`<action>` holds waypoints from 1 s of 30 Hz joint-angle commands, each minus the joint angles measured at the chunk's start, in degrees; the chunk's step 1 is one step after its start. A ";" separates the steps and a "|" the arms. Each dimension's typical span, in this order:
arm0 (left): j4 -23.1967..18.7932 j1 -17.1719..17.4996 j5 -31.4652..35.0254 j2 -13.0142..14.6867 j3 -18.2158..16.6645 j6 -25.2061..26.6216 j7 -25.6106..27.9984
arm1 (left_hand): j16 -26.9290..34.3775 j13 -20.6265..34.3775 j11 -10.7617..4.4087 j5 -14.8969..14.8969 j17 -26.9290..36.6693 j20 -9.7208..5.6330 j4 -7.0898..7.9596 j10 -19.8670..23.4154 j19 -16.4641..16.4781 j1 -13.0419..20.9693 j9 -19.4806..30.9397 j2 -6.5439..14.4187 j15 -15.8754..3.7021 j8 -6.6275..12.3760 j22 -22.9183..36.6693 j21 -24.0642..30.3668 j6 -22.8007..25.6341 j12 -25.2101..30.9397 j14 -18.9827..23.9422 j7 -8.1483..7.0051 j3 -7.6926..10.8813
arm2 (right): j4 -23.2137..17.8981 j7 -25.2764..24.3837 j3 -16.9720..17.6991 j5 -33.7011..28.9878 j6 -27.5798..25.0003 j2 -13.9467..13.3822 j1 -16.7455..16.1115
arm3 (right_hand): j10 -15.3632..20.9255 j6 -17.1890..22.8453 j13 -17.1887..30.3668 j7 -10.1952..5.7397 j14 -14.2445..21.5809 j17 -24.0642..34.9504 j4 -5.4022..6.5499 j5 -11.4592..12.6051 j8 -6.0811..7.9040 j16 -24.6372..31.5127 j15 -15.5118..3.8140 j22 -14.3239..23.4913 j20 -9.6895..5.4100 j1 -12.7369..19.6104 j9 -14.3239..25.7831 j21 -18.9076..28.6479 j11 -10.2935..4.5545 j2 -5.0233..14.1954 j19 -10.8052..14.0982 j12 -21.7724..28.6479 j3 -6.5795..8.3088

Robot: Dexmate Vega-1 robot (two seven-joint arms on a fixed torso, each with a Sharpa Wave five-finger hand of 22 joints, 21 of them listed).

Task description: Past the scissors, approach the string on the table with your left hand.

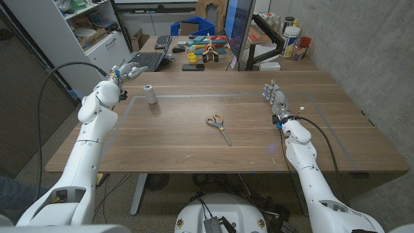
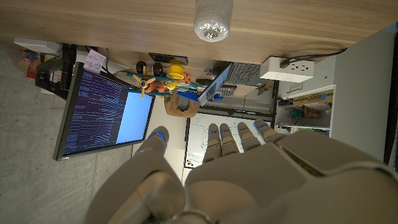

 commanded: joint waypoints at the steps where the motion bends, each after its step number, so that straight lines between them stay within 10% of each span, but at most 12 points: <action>1: 2.17 -1.42 1.20 1.10 1.30 -0.40 -0.07 | 0.13 0.17 -0.06 0.09 0.08 0.35 -0.23 0.21 -2.04 0.75 0.22 0.17 -0.07 0.12 0.20 -0.14 0.62 0.10 0.52 0.11 0.18 | 0.40 -0.65 -0.39 -0.52 0.32 0.01 0.26 | 0.69 0.61 0.18 0.23 0.47 0.27 -0.18 0.17 -0.04 -0.11 -0.16 0.26 -0.09 0.13 0.16 -0.37 0.13 0.59 0.52 -0.16 0.16; 30: 6.27 -5.22 4.00 2.30 5.39 0.26 -0.57 | 0.19 0.21 -0.30 0.39 0.03 0.40 -1.60 1.34 -0.90 2.64 0.26 -0.16 -0.02 0.28 0.18 -0.53 2.00 0.22 1.57 -0.58 0.48 | 1.21 -0.75 -0.90 -0.69 1.75 -0.09 0.33 | 1.05 0.85 0.19 0.22 0.73 0.25 -0.34 0.17 -0.04 -0.12 -0.15 0.29 -0.04 0.11 0.16 -1.03 0.11 0.63 0.88 -0.18 0.06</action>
